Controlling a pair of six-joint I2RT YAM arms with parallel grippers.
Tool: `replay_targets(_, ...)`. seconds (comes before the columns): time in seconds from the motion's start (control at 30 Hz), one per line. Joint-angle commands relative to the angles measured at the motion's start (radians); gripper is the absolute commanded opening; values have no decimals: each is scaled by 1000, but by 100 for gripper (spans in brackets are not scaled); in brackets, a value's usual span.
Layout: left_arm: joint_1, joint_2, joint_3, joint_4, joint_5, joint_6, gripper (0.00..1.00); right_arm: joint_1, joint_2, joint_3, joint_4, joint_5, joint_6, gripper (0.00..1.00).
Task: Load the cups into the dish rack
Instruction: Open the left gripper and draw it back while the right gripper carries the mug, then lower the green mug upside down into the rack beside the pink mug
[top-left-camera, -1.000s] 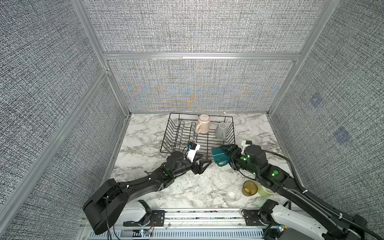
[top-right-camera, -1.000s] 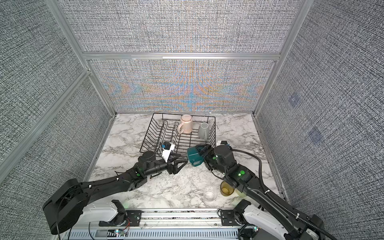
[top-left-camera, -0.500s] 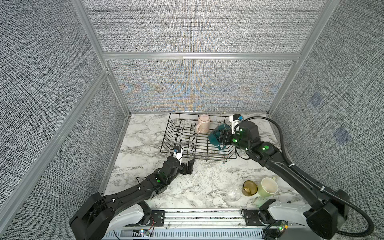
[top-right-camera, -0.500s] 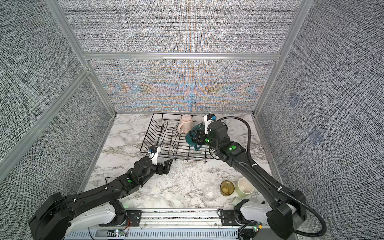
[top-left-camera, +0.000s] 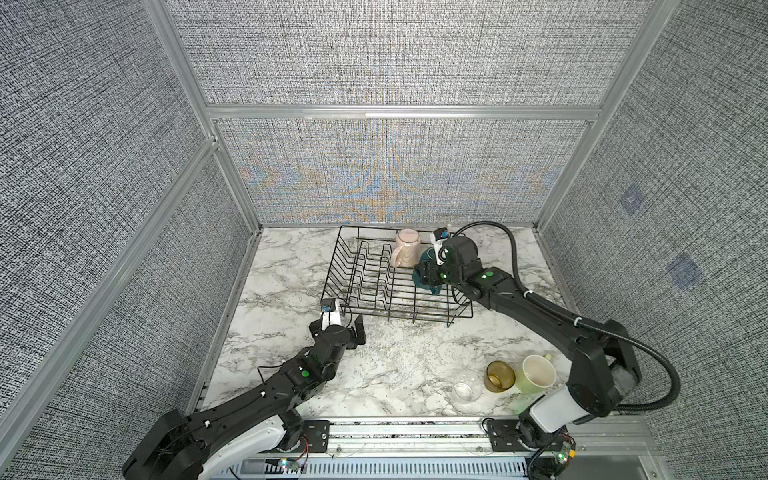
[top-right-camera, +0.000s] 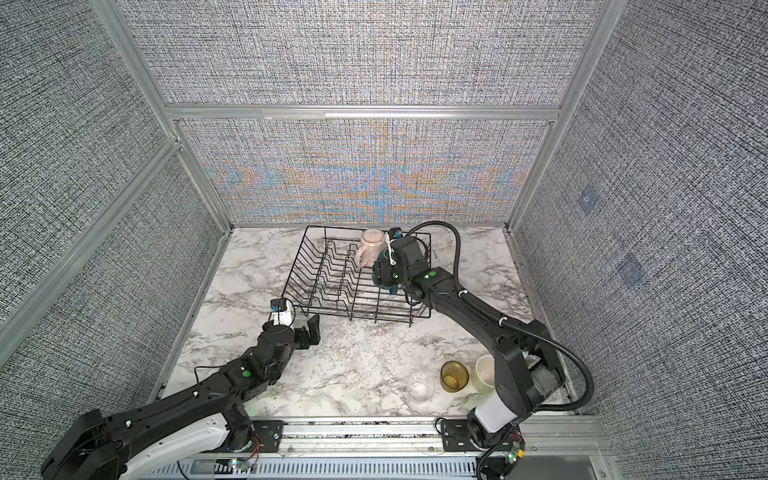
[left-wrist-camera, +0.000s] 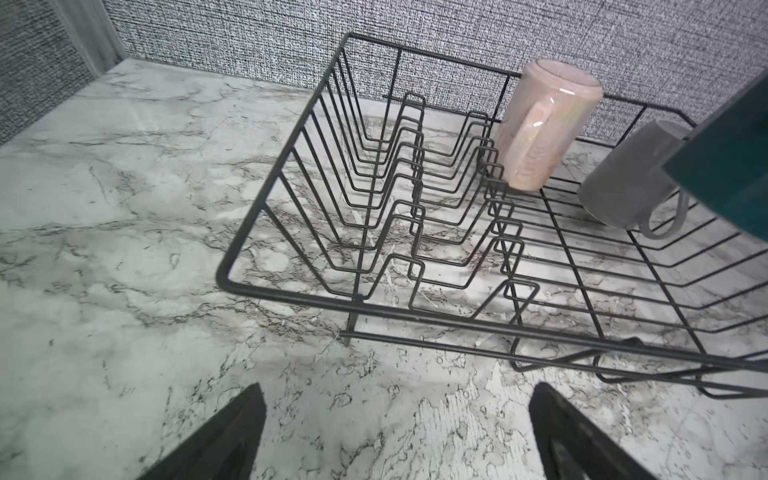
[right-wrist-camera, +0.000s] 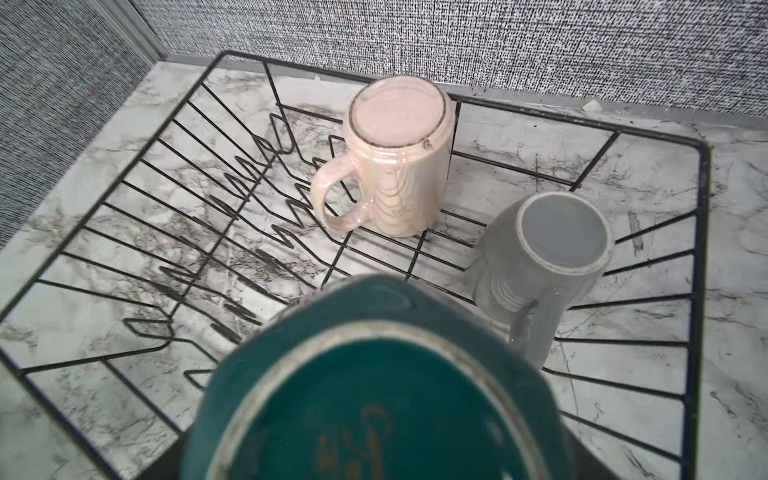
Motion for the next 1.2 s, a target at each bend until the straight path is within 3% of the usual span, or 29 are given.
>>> replay_targets(0.0, 3, -10, 6, -45, -43, -41, 99, 13, 54, 42, 95, 81, -11, 53)
replay_targets(0.23, 4, 20, 44, -87, -44, -48, 99, 54, 188, 104, 135, 227, 16, 53)
replay_targets(0.6, 13, -37, 23, -115, -37, -63, 99, 127, 368, 259, 18, 558, 256, 54)
replay_targets(0.87, 15, -53, 27, -136, -30, -66, 99, 158, 452, 324, -86, 658, 418, 56)
replay_targets(1.17, 18, -21, 47, -135, -17, -55, 99, 177, 510, 376, -116, 614, 503, 63)
